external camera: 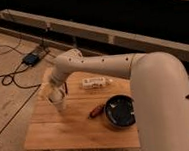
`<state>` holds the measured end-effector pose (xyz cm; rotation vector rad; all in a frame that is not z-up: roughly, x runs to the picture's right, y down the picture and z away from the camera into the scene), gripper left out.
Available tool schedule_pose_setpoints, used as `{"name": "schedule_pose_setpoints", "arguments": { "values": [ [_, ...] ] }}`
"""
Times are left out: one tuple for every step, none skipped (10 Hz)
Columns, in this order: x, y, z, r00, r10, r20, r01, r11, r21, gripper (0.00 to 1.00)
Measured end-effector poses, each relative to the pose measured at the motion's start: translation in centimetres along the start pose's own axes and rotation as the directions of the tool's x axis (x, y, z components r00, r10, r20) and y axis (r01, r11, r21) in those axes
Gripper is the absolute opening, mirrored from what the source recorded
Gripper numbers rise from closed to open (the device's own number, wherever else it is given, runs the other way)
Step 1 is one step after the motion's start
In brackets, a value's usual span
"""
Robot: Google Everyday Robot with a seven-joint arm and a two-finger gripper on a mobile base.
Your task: Place the white sponge in the ceramic cup
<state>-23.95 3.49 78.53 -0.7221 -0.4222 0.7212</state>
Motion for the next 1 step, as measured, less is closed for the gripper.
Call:
{"name": "schedule_pose_setpoints", "arguments": {
  "values": [
    [-0.01,0.00,-0.01,1.000,0.000,0.000,0.000,1.000,0.000,0.80]
  ]
}}
